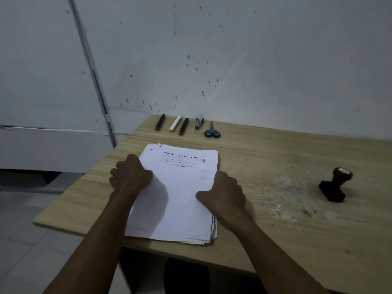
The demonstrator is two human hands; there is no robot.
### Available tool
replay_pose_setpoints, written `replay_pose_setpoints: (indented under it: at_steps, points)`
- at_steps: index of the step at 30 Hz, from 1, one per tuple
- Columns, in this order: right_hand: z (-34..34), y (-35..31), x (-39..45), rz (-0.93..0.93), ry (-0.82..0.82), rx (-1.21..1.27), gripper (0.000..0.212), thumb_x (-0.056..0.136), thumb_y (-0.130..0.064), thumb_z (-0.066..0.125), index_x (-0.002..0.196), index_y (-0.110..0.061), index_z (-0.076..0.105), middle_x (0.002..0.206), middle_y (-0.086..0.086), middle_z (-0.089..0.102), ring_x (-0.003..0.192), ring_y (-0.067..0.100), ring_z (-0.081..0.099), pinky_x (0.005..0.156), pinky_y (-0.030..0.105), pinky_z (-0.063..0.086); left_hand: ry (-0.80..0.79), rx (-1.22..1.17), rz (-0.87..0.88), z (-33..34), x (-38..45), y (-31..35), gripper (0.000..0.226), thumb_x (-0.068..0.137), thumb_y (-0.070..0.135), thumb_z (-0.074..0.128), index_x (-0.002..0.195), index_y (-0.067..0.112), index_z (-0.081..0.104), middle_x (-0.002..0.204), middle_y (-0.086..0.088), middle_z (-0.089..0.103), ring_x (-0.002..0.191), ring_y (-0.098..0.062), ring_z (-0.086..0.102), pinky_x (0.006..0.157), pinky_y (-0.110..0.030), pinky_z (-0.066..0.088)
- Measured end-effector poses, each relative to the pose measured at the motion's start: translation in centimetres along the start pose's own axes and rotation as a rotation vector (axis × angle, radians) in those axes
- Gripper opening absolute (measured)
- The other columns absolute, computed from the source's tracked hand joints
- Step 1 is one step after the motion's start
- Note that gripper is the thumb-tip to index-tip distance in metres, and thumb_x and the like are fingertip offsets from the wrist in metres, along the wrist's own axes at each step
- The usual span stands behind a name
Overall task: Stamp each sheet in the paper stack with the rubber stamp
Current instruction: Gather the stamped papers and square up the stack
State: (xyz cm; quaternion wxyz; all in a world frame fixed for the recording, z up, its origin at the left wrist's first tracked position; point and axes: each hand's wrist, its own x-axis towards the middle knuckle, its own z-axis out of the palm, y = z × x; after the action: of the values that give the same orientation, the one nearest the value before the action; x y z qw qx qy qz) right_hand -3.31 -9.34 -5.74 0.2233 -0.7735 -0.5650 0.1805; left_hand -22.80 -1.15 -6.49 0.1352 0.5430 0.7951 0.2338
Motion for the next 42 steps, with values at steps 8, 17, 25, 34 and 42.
replay_pose_setpoints:
  at_steps: [8, 17, 25, 34, 42]
  points:
    - [0.5, -0.2, 0.0, -0.020, -0.040, 0.006, 0.039, 0.073, -0.035, 0.075, 0.091, -0.018, 0.044, 0.114, 0.005, 0.051, 0.108, 0.027, 0.052, 0.073, 0.030, 0.041, -0.148, -0.292, -0.102, -0.6, 0.2, 1.9, 0.047, 0.061, 0.016, 0.085, 0.078, 0.013, 0.042, 0.085, -0.008, 0.051, 0.090, -0.033, 0.053, 0.076, -0.037, 0.046]
    - [0.1, 1.2, 0.1, -0.067, -0.026, 0.100, 0.059, 0.071, -0.035, 0.081, 0.118, -0.014, 0.050, 0.125, 0.004, 0.049, 0.114, 0.021, 0.049, 0.075, 0.025, 0.036, -0.117, -0.318, -0.045, -0.2, 0.6, 3.4, 0.040, 0.064, 0.004, 0.080, 0.090, 0.007, 0.049, 0.092, -0.012, 0.052, 0.085, -0.031, 0.051, 0.072, -0.036, 0.048]
    - [-1.9, 3.3, 1.2, 0.010, 0.113, 0.537, 0.091, 0.059, -0.032, 0.090, 0.134, -0.017, 0.039, 0.124, 0.006, 0.048, 0.109, 0.023, 0.055, 0.088, 0.037, 0.052, -0.185, -0.816, 0.153, -2.2, -0.7, 2.7, 0.049, 0.066, -0.009, 0.078, 0.112, 0.001, 0.066, 0.103, -0.018, 0.068, 0.079, -0.029, 0.062, 0.066, -0.032, 0.051]
    - [-9.0, 2.2, 1.3, -0.346, 0.102, 1.064, 0.024, 0.086, 0.002, 0.068, 0.108, -0.009, 0.069, 0.099, 0.002, 0.075, 0.086, 0.019, 0.073, 0.076, 0.031, 0.059, -0.312, -1.255, 0.406, -4.9, -3.7, 4.2, 0.051, 0.061, -0.005, 0.079, 0.108, 0.011, 0.068, 0.101, -0.008, 0.074, 0.087, -0.025, 0.072, 0.071, -0.032, 0.057]
    - [-12.4, 3.8, 1.0, -0.492, 0.273, 0.997, 0.024, 0.087, 0.000, 0.068, 0.107, -0.012, 0.070, 0.098, -0.001, 0.075, 0.091, 0.020, 0.072, 0.081, 0.034, 0.059, -0.254, -1.204, 0.567, -6.4, -5.6, 8.2, 0.035, 0.075, -0.008, 0.071, 0.101, 0.016, 0.068, 0.100, 0.001, 0.074, 0.093, -0.021, 0.071, 0.078, -0.033, 0.057]
